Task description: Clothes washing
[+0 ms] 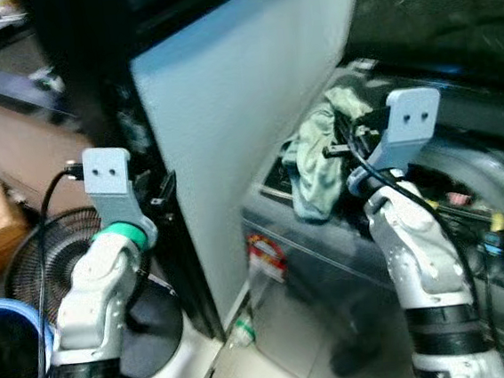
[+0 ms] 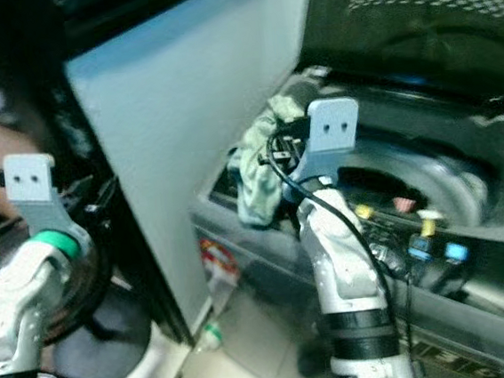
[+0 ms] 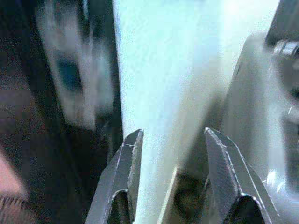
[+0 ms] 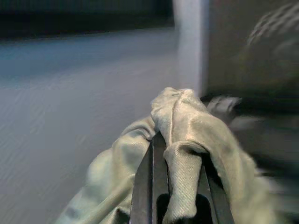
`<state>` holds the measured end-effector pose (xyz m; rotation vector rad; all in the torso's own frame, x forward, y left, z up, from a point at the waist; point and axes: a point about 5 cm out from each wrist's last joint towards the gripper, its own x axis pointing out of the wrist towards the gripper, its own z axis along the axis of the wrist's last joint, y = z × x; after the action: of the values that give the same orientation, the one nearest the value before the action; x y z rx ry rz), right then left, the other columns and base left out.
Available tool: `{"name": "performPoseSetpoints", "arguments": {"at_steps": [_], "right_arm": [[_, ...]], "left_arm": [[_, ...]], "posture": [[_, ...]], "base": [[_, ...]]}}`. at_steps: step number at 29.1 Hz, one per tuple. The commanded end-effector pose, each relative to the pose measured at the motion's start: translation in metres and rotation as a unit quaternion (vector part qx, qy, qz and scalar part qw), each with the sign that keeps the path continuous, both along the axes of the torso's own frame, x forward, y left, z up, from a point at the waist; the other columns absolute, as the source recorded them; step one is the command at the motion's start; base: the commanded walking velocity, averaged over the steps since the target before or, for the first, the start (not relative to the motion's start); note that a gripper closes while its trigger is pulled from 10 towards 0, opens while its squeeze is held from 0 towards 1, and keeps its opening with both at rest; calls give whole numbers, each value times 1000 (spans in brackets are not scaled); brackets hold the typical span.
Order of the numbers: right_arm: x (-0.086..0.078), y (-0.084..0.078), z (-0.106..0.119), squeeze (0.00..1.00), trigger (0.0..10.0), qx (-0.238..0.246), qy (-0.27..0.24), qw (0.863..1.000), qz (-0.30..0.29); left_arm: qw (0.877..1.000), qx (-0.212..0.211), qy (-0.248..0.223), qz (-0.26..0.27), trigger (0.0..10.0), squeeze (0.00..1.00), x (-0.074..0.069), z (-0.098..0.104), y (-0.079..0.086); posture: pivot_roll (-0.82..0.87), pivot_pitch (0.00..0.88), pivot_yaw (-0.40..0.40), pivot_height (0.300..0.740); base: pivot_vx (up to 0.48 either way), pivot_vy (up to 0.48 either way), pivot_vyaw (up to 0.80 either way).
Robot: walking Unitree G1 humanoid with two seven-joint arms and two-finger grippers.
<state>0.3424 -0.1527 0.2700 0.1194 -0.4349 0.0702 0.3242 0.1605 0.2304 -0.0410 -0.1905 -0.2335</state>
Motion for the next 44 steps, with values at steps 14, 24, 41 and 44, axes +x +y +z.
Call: {"name": "performPoseSetpoints", "arguments": {"at_steps": [14,24,41,44], "right_arm": [[19,21,28,0,10000,-38,-26,998,45],[30,24,23,0,10000,-94,10,993,66],[36,47,24,0,10000,-101,10,985,142],[38,58,29,0,10000,-118,6,978,170]], "left_arm": [[998,25,-18,55,10000,0,-4,7,13],[996,53,-25,62,10000,0,-7,9,16],[996,50,-28,72,10000,0,-11,12,18],[996,50,-27,72,10000,0,-13,12,18]], "posture": [[79,14,-22,740],[87,5,-48,740],[92,3,-61,740],[93,5,-62,740]], "base": [[0,0,-800],[0,0,-800],[0,0,-706],[0,0,0]]}}
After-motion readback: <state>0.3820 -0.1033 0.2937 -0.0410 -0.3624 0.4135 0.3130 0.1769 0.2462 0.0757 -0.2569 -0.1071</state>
